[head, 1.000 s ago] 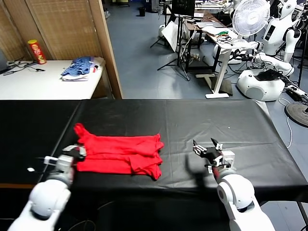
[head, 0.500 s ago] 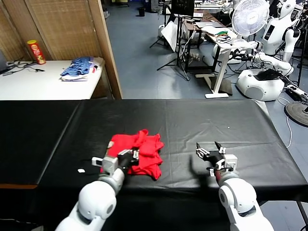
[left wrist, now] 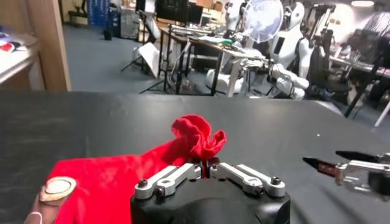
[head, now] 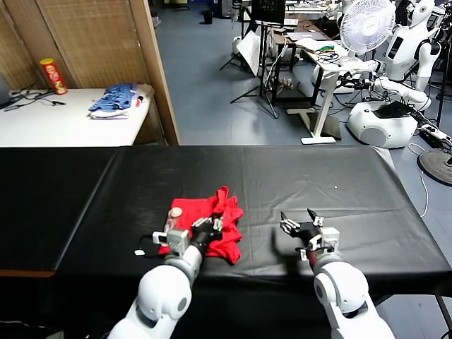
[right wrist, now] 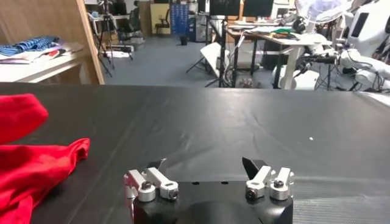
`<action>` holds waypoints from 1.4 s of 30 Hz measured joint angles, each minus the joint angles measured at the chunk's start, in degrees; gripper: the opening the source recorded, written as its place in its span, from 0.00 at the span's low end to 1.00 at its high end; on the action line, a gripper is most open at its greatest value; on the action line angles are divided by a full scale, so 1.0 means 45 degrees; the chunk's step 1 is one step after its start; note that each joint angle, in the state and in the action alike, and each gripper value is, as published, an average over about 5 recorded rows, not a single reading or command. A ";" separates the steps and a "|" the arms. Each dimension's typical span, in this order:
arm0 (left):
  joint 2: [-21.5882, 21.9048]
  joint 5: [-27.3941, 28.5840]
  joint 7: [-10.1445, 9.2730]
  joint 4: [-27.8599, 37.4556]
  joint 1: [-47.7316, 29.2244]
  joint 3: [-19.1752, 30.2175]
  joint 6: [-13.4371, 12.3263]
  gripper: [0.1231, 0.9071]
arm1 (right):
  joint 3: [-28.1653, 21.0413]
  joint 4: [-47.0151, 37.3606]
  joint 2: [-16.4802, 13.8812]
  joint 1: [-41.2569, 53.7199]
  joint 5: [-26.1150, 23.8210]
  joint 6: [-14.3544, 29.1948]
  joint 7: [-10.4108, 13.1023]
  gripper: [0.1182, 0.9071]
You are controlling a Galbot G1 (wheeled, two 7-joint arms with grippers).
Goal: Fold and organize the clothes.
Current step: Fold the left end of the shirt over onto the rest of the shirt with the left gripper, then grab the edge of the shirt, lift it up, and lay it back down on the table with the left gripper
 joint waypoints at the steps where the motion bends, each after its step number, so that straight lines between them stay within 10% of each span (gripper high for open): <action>1: -0.0097 -0.0079 0.0003 0.0041 -0.0031 -0.0014 -0.0042 0.32 | -0.0069 0.0007 -0.0043 0.0049 0.0002 0.0114 -0.0169 0.86; 11: -0.0145 0.0260 0.0467 0.0042 0.0000 -0.0898 -0.0841 0.85 | -0.1596 -0.0342 -0.0387 0.0932 0.0025 0.0665 -0.1636 0.86; 24: 0.0873 0.0324 0.0888 0.0322 0.1227 -0.3344 -0.1279 0.86 | -0.4009 -0.2143 0.0023 0.1994 -0.2840 0.0351 -0.0815 0.86; 42: 0.0348 -0.4046 0.1071 0.1669 0.1572 -0.5124 -0.1396 0.86 | -0.1984 0.0175 -0.0134 0.1163 0.1362 0.1771 -0.0091 0.86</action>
